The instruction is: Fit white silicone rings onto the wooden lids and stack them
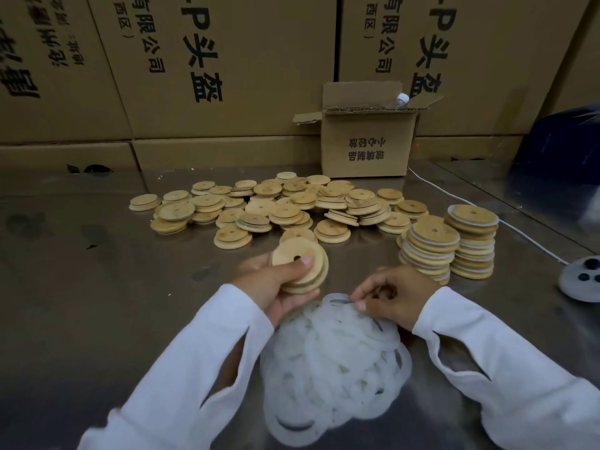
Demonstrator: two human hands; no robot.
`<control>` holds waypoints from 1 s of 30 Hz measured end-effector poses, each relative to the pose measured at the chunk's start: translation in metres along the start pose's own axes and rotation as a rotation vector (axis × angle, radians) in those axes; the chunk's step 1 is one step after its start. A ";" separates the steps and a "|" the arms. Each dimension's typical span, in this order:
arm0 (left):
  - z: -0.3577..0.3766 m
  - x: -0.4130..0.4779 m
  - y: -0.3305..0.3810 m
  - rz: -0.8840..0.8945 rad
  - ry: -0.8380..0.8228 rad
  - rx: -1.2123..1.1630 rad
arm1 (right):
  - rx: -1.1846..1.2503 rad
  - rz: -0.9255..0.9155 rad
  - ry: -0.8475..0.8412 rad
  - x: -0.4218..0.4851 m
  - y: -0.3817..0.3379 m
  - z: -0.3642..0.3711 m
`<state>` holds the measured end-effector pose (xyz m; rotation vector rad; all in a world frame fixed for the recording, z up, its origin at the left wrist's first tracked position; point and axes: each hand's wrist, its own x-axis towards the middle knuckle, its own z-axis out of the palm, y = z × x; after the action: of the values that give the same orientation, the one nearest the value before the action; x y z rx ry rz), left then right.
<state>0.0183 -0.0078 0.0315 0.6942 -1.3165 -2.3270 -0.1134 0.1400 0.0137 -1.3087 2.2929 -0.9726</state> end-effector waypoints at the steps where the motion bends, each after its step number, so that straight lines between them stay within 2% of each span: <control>1: -0.001 -0.002 -0.005 0.012 -0.007 -0.003 | -0.023 -0.007 0.003 0.001 0.000 0.001; 5: -0.007 -0.003 -0.011 0.011 -0.041 0.027 | -0.012 -0.003 0.004 0.001 -0.001 0.001; 8: -0.010 -0.001 -0.013 -0.010 0.016 0.046 | 0.063 -0.009 -0.018 -0.002 -0.001 -0.010; 14: -0.005 0.001 -0.010 -0.007 -0.003 0.041 | 0.712 -0.131 0.129 -0.009 -0.010 -0.026; 17: 0.000 0.002 -0.008 -0.056 -0.066 -0.111 | 0.847 -0.186 0.163 -0.008 -0.028 -0.007; 20: 0.005 0.000 -0.009 -0.058 -0.149 -0.200 | 0.825 -0.158 0.199 -0.005 -0.040 0.015; 22: 0.009 -0.001 -0.012 -0.060 -0.186 -0.213 | 0.729 -0.105 0.265 -0.003 -0.041 0.020; 25: 0.010 -0.001 -0.017 0.000 -0.159 -0.058 | 0.616 -0.023 0.377 -0.001 -0.038 0.019; 30: 0.009 -0.005 -0.027 0.213 -0.161 0.246 | 0.567 0.013 0.481 -0.002 -0.040 0.022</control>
<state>0.0149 0.0143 0.0131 0.4174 -1.6809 -2.1076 -0.0749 0.1189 0.0261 -0.8817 2.0658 -1.9226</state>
